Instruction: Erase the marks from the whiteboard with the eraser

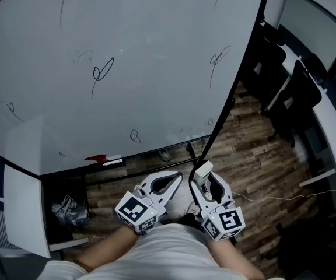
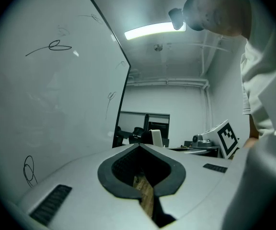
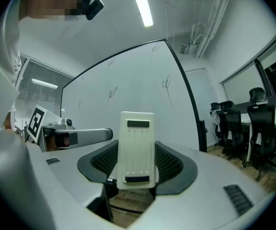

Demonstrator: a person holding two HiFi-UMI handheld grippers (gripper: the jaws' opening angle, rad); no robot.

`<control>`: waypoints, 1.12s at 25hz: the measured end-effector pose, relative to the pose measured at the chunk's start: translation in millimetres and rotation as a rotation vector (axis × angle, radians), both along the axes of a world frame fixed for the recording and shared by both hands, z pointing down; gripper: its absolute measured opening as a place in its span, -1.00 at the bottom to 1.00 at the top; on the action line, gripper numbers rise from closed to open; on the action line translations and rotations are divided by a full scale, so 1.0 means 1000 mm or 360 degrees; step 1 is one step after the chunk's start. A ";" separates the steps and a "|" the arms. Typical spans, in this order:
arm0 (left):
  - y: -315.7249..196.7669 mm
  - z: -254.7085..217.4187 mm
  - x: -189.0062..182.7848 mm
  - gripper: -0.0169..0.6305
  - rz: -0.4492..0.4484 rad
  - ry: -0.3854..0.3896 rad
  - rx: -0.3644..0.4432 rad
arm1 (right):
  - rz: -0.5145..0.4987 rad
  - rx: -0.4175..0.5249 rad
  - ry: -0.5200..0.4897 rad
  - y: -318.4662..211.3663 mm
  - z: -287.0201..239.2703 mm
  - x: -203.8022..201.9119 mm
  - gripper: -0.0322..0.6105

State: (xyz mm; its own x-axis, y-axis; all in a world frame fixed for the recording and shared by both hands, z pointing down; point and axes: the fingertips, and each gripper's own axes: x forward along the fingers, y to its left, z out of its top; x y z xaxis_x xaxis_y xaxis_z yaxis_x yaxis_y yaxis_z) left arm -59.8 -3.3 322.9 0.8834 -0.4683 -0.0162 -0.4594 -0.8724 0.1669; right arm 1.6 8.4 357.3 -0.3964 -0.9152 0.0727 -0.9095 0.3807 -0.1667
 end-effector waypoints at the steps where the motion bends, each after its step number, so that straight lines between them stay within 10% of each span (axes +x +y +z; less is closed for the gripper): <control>1: -0.011 0.004 0.006 -0.93 -0.0028 -0.0024 -0.0009 | -0.0009 -0.0001 -0.0008 -0.010 0.000 0.009 -0.16; 13: -0.113 0.019 0.086 -0.93 -0.0323 0.0042 -0.0154 | -0.0173 -0.0179 -0.0216 -0.114 0.033 0.115 -0.16; 28: -0.168 0.069 0.093 -0.93 -0.0364 -0.0039 -0.0257 | -0.0159 -0.0435 -0.0254 -0.191 0.113 0.118 -0.16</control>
